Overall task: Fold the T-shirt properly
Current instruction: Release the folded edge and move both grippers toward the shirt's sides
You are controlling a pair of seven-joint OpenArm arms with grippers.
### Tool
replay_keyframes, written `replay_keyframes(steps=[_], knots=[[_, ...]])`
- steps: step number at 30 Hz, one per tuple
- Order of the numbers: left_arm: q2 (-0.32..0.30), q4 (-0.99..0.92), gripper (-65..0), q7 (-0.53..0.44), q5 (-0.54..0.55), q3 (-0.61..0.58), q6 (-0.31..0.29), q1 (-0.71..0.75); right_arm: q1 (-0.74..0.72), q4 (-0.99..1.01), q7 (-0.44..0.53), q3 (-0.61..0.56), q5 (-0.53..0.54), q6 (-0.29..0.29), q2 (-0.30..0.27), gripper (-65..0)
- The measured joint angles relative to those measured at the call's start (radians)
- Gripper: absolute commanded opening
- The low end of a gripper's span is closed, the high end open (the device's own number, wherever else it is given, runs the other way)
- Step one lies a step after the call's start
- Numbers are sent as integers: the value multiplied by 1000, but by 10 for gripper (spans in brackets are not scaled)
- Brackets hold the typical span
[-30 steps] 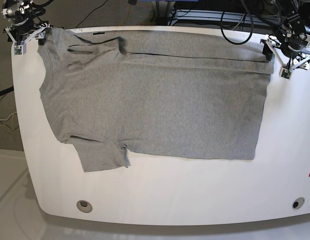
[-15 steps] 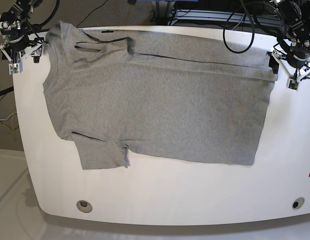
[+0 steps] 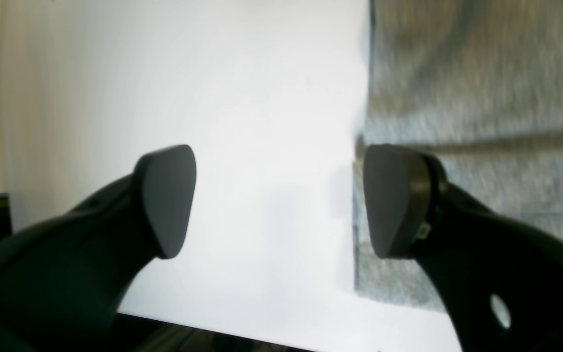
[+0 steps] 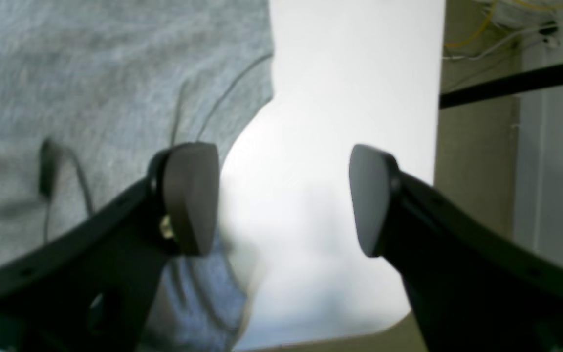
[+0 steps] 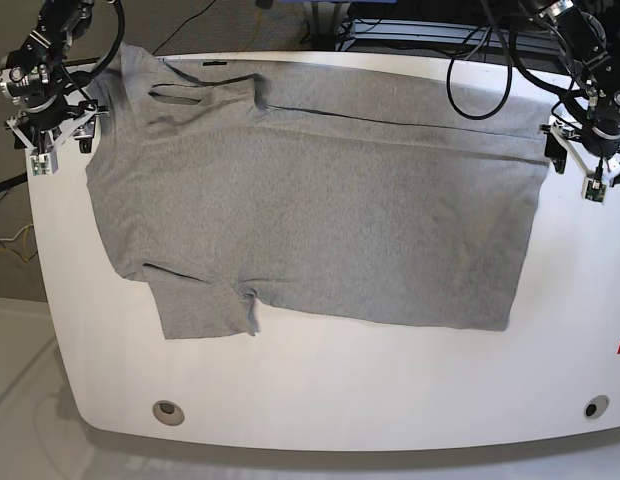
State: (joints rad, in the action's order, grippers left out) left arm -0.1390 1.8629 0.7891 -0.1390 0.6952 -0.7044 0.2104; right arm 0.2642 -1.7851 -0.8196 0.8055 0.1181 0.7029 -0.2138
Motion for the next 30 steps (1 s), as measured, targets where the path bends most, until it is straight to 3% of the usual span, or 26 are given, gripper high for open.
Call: replay_keyframes(steps=[7, 14, 20, 30], knots=[[-42, -1, -141, 30, 4, -3, -2, -101, -111, 6, 1, -39, -140, 0, 1, -251], [-45, -43, -141, 33, -3, -48, 7, -196, -266, 102, 11, -92, -267, 4, 15, -251], [-39, -185, -141, 24, 8, -102, -2, -278, -385, 227, 14, -87, -330, 0, 8, -251], [-73, -426, -141, -23, -4, -139, 5, -377, -546, 488, 101, -85, -352, -3, -30, -252]])
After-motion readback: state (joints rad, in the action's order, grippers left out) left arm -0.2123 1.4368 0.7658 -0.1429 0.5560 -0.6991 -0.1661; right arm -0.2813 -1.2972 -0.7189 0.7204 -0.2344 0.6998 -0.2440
